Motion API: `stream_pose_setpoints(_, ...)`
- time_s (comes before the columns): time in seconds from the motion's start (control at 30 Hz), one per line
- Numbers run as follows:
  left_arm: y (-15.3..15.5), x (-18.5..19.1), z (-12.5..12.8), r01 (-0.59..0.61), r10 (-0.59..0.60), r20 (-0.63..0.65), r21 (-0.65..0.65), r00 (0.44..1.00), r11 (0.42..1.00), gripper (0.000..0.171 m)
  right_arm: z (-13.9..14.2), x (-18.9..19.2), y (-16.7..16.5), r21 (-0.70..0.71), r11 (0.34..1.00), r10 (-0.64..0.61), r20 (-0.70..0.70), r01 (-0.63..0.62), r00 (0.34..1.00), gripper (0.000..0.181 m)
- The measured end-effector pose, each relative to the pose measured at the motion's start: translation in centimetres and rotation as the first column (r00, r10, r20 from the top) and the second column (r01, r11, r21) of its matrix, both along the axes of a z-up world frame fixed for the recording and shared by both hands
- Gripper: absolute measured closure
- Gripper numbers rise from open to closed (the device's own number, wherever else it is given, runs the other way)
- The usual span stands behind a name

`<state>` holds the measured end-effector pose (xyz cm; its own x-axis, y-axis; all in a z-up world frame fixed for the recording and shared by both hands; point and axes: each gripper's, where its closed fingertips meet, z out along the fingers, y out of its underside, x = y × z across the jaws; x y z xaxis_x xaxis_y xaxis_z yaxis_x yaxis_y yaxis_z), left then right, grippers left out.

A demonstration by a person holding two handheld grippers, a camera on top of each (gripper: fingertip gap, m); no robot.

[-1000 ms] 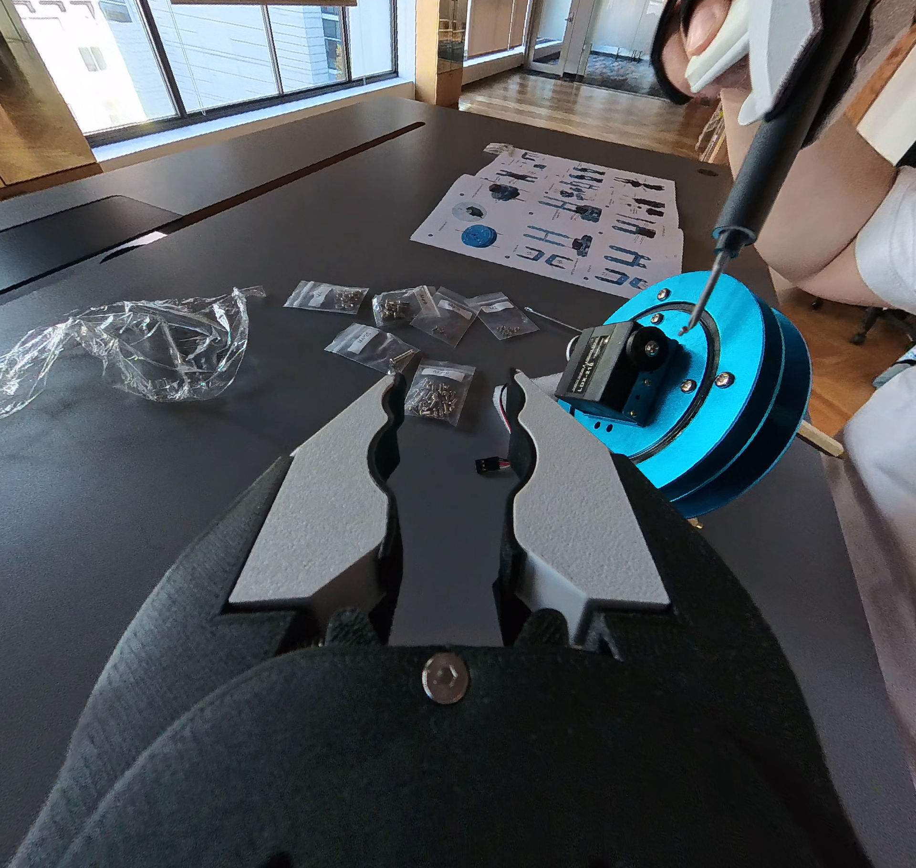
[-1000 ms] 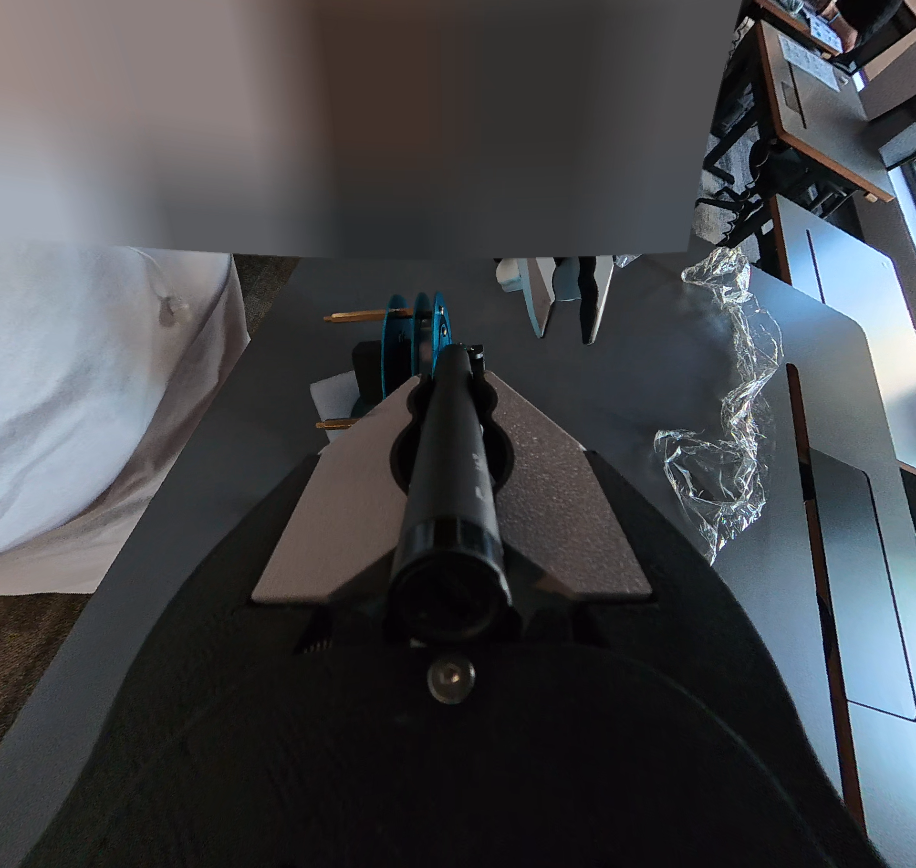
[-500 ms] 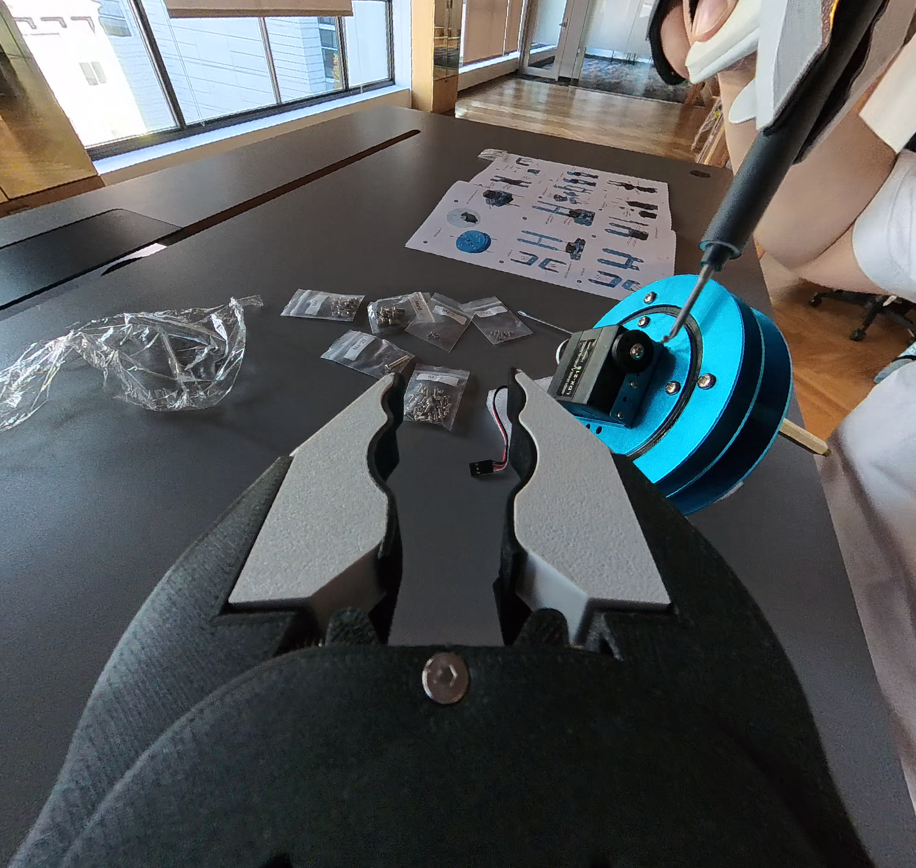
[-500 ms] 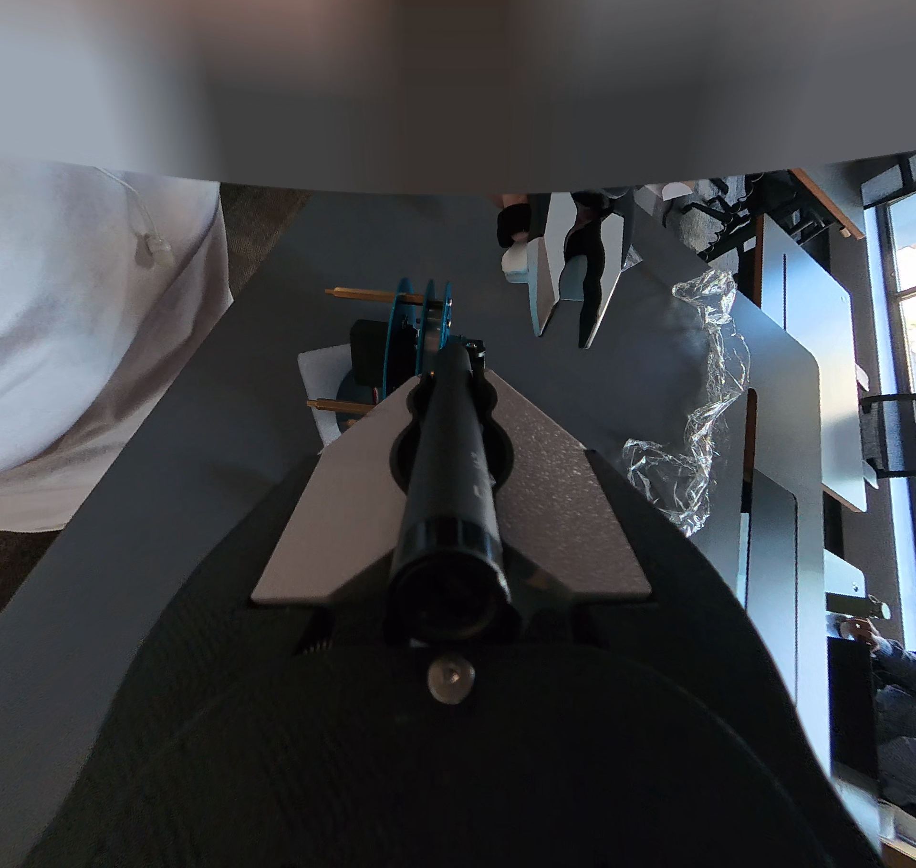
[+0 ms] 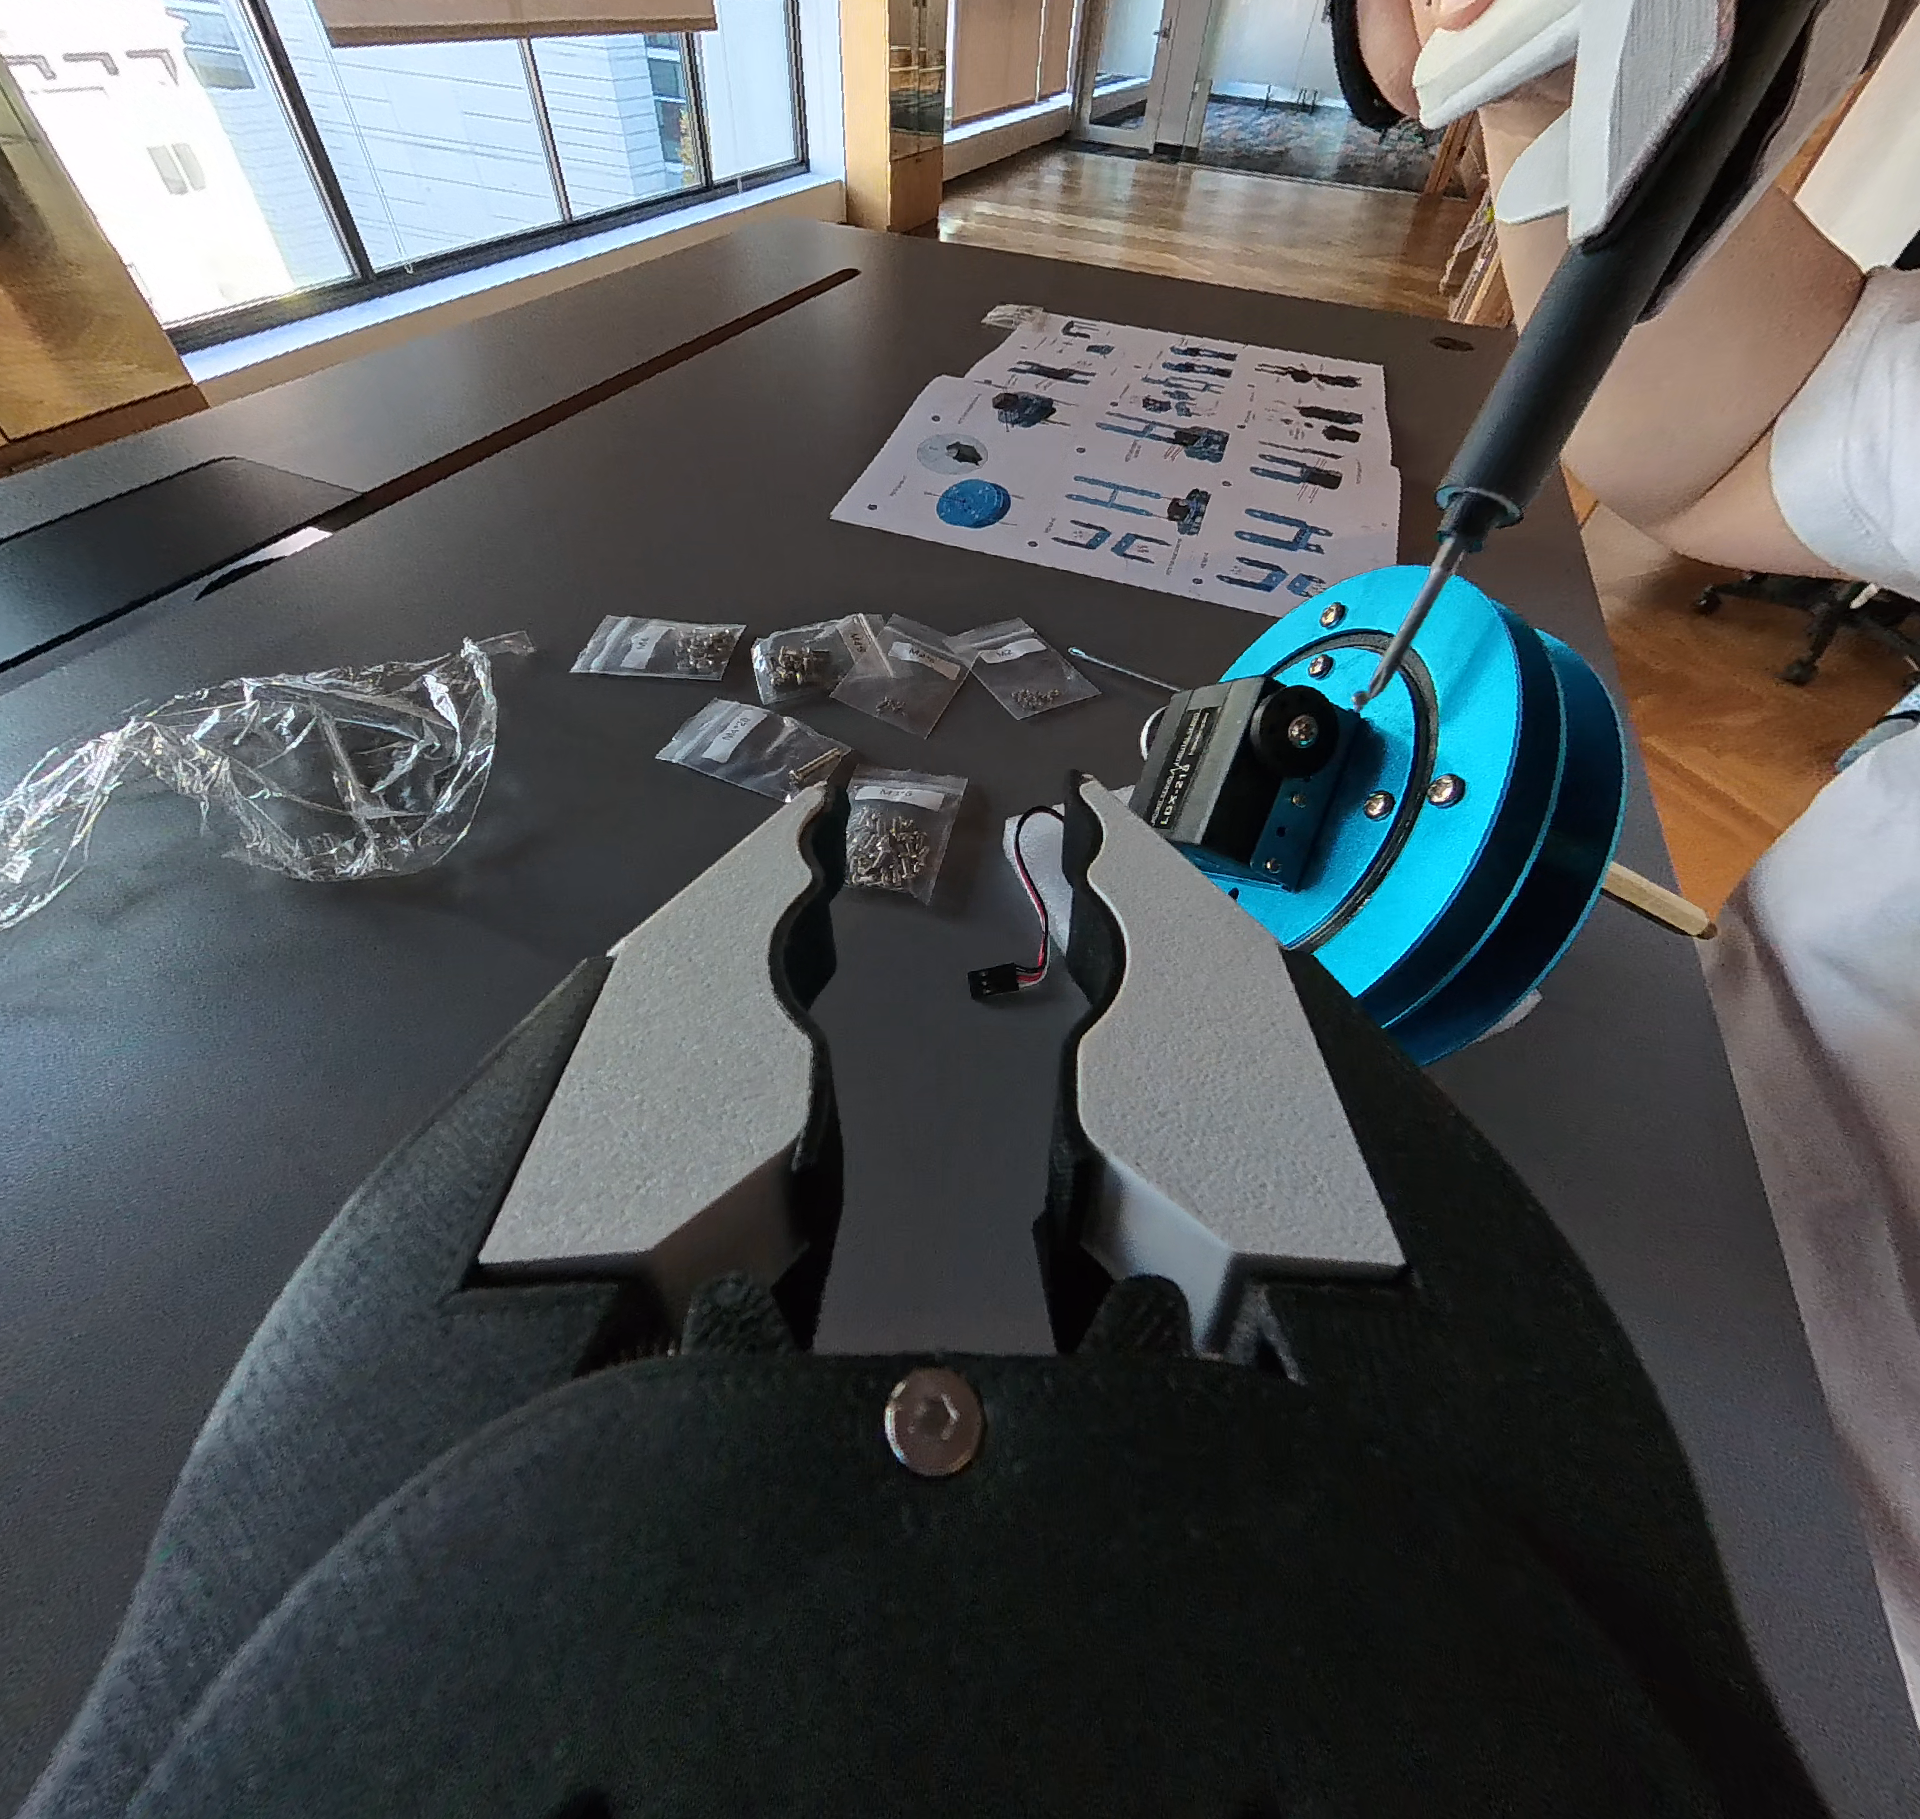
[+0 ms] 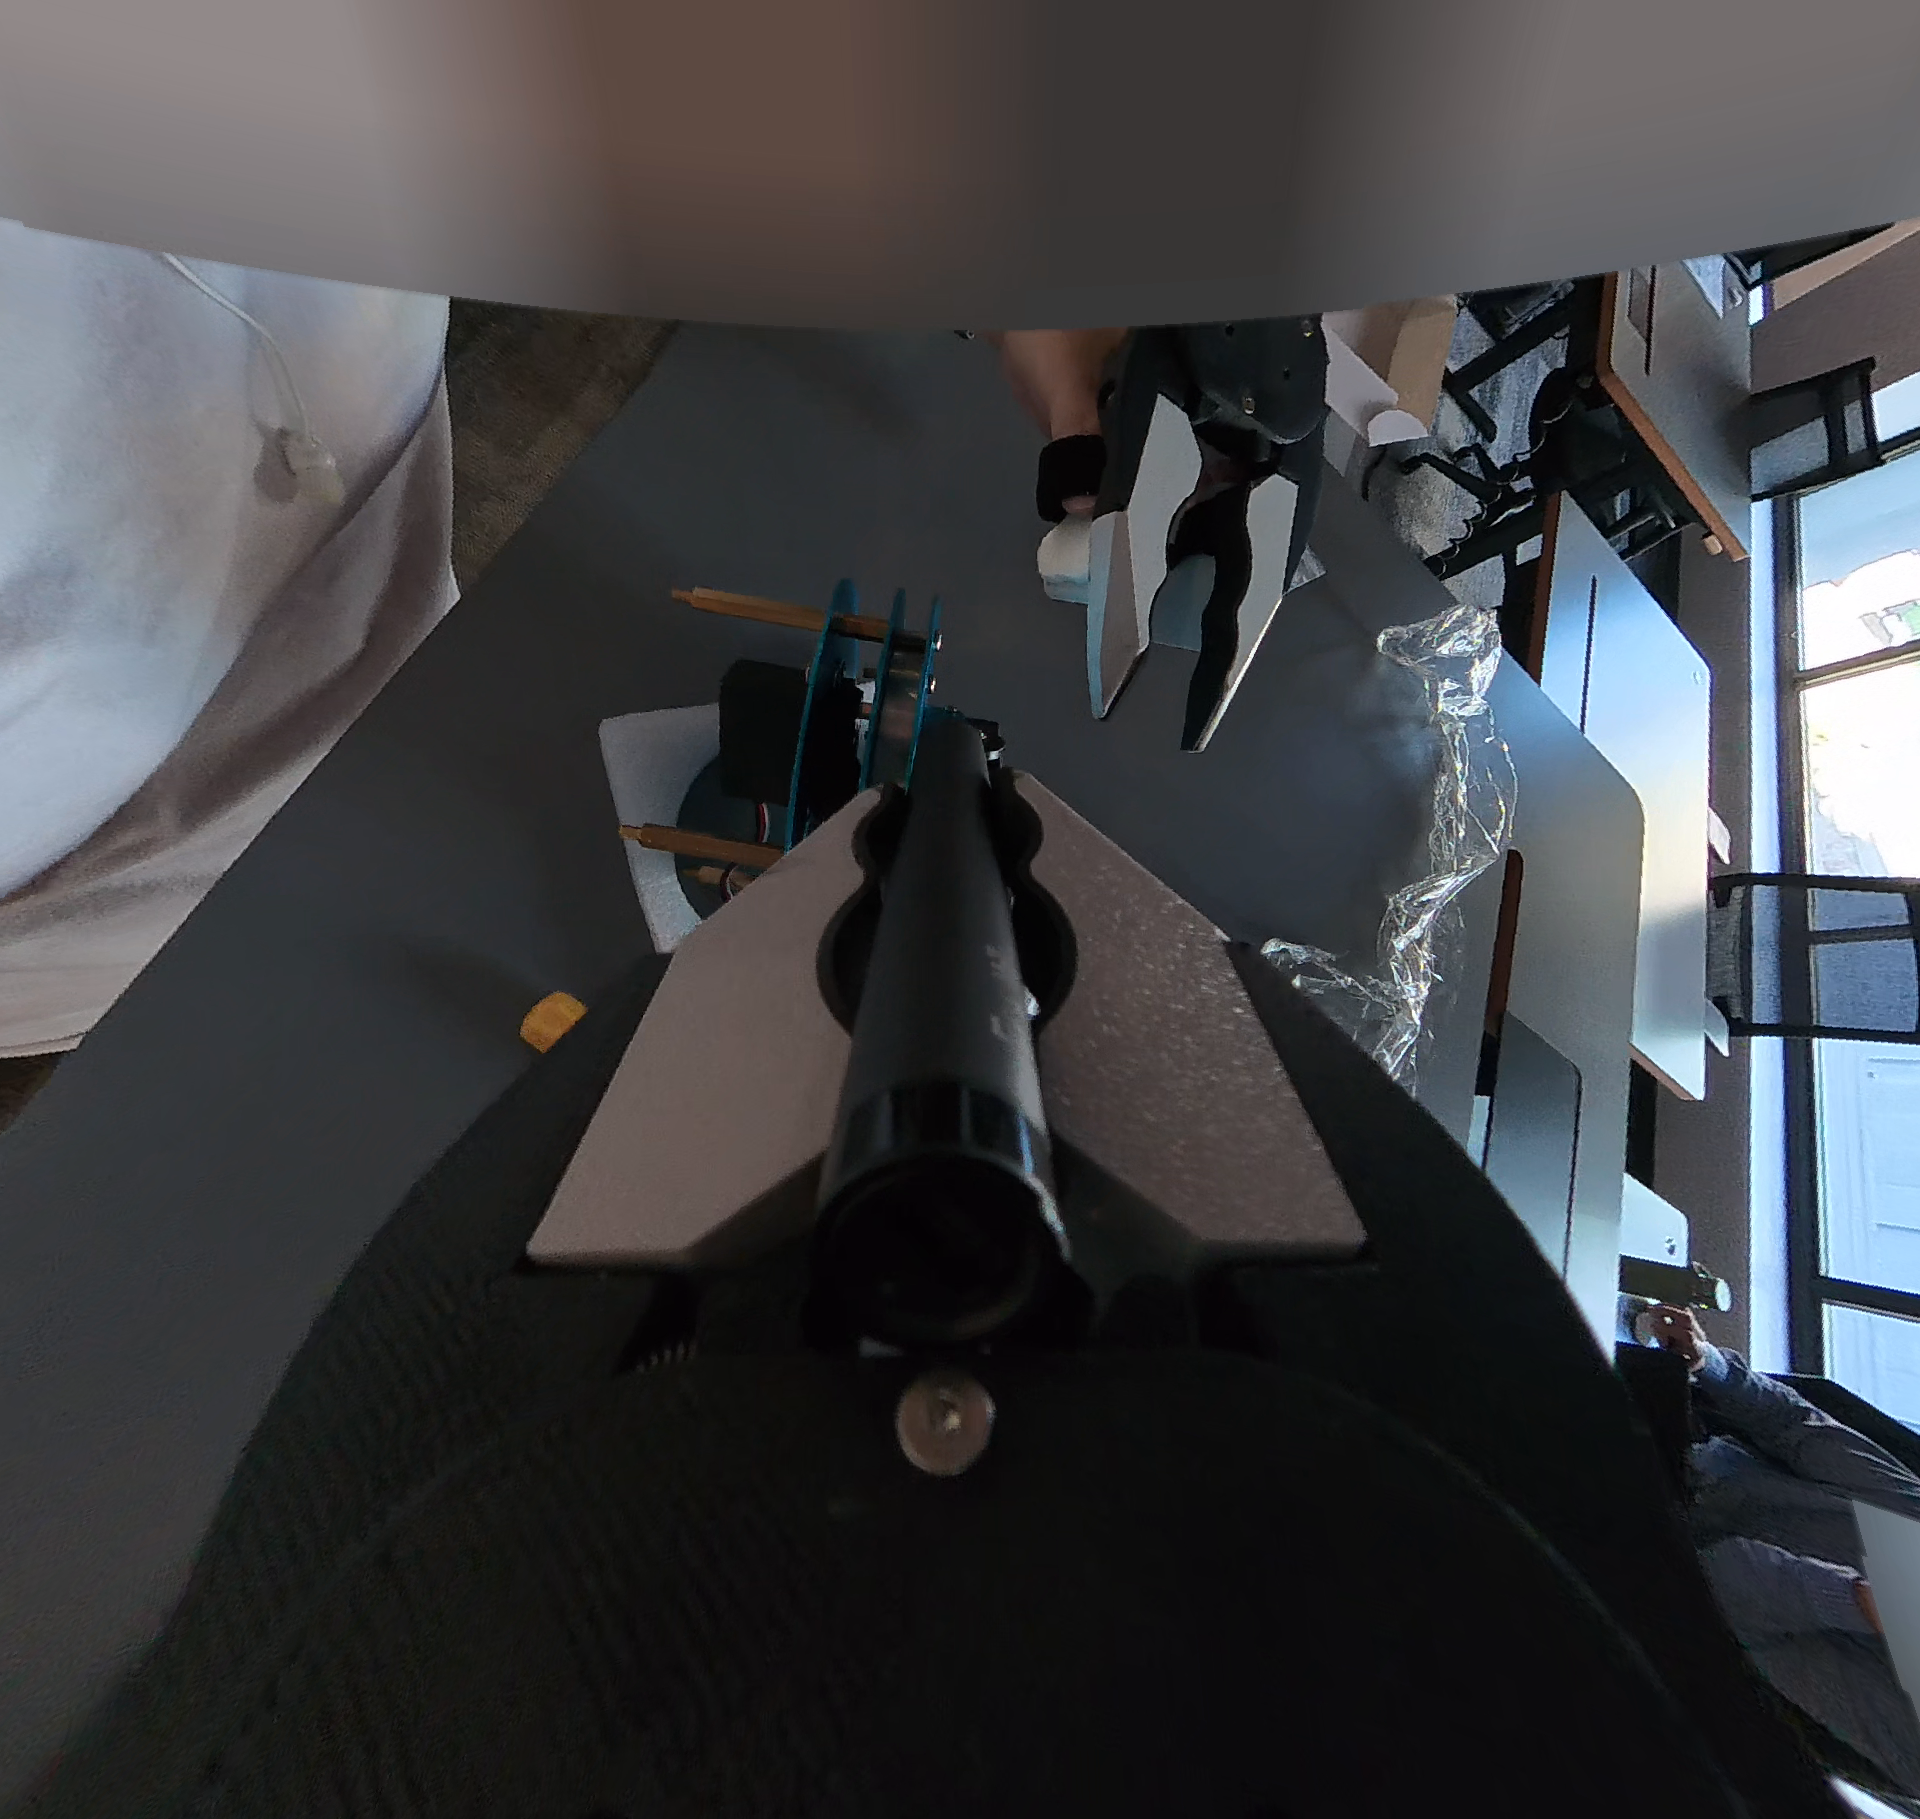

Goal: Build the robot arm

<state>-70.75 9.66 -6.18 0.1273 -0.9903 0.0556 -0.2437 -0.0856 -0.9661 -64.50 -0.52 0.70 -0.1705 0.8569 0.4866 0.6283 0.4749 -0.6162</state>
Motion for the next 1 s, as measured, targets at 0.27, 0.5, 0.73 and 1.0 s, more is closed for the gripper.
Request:
stream_pose_setpoints(0.27, -0.2, 0.0, 0.0, 0.004, -0.004, -0.002, 0.008, 1.000, 1.000, 0.132, 0.4, 0.1, -0.4, 0.114, 0.992, 0.058, 0.037, -0.061, 0.998, 0.164)
stream_pose_setpoints(0.5, 0.0, 0.2, -0.8, 0.007, -0.007, -0.022, -0.013, 1.000, 1.000, 0.132, 0.7, 0.1, -0.6, 0.100, 0.986, 0.130, 0.063, -0.136, 0.990, 0.164)
stream_pose_setpoints(0.73, -0.4, 0.8, -2.1, 0.028, -0.030, -0.061, -0.033, 0.998, 0.999, 0.132, 0.6, 0.2, -0.3, 0.149, 0.975, 0.157, 0.049, -0.163, 0.986, 0.164)
stream_pose_setpoints(1.0, -0.3, 0.9, -2.5, 0.022, -0.024, -0.079, -0.036, 0.997, 0.999, 0.132, 0.5, 0.3, -0.4, 0.148, 0.973, 0.172, 0.051, -0.178, 0.984, 0.164)
